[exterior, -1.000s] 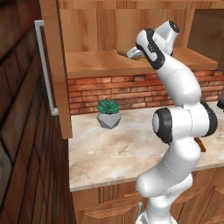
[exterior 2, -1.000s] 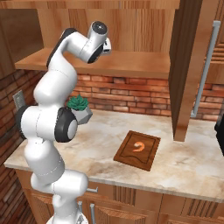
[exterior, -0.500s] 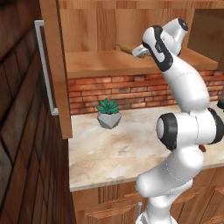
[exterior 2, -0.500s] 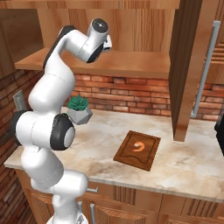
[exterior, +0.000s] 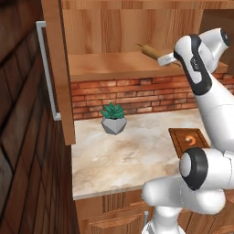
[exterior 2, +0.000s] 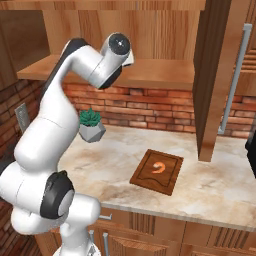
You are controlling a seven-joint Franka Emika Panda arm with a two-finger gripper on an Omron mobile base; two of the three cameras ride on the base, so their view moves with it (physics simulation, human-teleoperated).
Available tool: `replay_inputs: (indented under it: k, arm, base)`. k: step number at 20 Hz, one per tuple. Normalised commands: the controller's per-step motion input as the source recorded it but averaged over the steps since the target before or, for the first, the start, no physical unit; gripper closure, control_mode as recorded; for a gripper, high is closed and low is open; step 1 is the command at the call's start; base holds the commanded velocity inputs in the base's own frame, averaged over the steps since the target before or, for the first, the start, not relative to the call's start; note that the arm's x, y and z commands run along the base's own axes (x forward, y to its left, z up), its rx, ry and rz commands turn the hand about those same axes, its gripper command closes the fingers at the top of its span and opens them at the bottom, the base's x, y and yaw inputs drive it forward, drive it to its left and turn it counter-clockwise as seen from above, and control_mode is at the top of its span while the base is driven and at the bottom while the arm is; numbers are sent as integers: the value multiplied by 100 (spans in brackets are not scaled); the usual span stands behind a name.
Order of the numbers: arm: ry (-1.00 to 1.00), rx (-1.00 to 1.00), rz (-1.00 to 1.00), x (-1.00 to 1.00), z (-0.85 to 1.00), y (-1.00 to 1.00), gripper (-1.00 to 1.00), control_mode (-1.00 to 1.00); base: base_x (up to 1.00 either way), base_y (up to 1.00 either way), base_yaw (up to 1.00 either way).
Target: Open the cabinet, retrieve the rolling pin, and place it next to the meat on the cutting board to prepare for tenderizing.
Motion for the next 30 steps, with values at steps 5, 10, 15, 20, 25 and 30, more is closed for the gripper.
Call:
replay_inputs:
  k: [5,10,15,20,25,30]
  arm:
    - [0,0,-6,-100,14,-25,100,-100]
    - [0,0,-13,-100,1,-24,100,-100]
    - [0,0,-12,-100,-1,-30,100,-100]
    - [0,0,-12,-100,-10,-32,100,-100]
    - [0,-3,-8,-94,-28,-29,100,-100]
    - [4,-9,-2,-60,-60,-7,100,-100]
  base:
    - [0,0,0]
    - [0,0,0]
    - [0,0,0]
    - [0,0,0]
    - [0,0,0]
    - [0,0,0]
